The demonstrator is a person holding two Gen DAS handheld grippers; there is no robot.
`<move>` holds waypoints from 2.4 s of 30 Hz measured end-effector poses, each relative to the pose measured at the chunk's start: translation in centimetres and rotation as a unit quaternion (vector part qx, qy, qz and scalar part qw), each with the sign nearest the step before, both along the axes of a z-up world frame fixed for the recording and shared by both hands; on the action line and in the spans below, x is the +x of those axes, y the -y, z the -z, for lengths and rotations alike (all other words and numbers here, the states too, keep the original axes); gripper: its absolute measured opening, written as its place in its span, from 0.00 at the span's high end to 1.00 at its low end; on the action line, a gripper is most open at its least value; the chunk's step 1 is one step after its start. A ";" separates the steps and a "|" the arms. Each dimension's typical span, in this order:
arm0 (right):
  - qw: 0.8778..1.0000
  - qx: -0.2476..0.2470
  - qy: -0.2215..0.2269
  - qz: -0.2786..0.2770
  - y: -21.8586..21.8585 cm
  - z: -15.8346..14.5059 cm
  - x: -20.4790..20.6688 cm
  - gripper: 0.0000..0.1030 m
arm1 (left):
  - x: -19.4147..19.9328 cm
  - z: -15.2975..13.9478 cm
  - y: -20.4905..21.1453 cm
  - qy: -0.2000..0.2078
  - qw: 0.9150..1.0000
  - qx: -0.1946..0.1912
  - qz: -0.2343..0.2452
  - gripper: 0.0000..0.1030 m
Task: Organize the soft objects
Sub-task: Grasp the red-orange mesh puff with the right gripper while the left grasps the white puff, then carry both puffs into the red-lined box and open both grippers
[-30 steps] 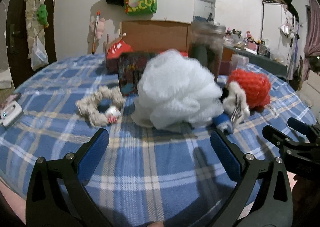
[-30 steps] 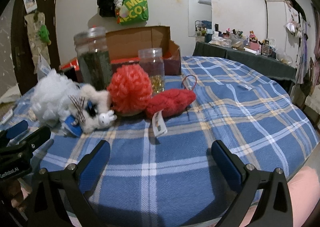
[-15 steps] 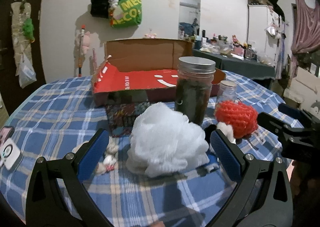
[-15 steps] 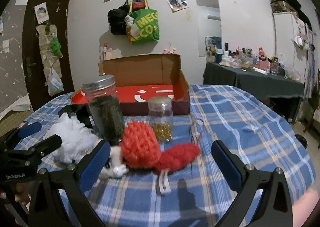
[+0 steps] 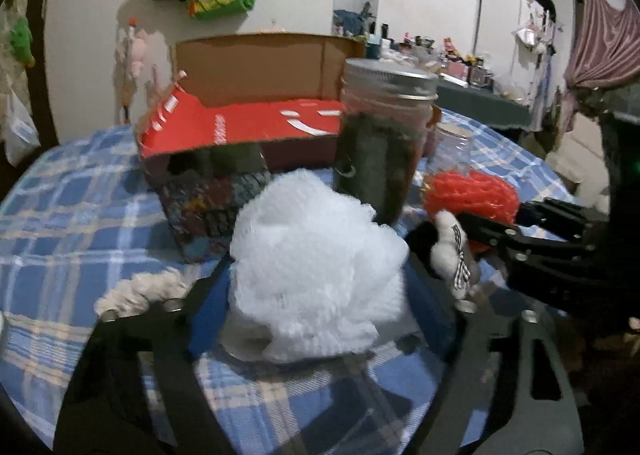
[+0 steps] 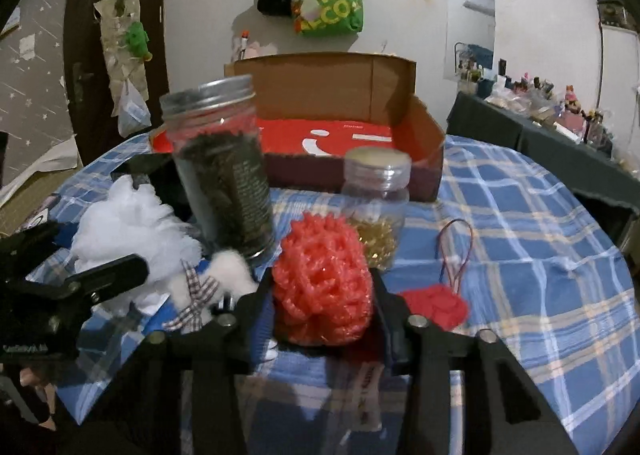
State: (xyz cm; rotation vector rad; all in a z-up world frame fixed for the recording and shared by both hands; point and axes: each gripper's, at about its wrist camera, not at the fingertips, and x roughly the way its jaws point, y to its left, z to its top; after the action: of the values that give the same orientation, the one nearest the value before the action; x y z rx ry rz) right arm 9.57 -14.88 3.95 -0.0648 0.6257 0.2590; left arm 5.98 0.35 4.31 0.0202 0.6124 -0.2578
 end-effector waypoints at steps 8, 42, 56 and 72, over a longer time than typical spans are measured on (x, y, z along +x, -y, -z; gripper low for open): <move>0.999 0.009 0.034 -0.004 0.1 -1.3 -1.9 0.61 | -0.5 -0.3 -0.5 0.004 1.000 -0.021 0.015 0.51; 0.994 0.001 0.113 0.010 1.8 -8.7 1.2 0.61 | 0.9 -8.8 -3.9 0.097 0.995 -0.017 -0.017 0.55; 0.998 0.012 0.051 -0.047 1.0 -9.6 8.5 0.61 | 7.0 -9.9 -3.8 0.058 0.998 -0.021 0.017 0.55; 0.990 -0.050 -0.100 -0.083 -3.0 -8.8 26.8 0.61 | 22.4 -10.7 -1.6 -0.051 0.996 0.023 0.073 0.55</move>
State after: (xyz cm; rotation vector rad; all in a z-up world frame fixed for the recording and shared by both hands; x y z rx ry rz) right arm 36.40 -11.85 12.76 -0.1903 0.8348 0.3983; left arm 28.35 1.91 15.02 0.0962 0.7195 -0.3876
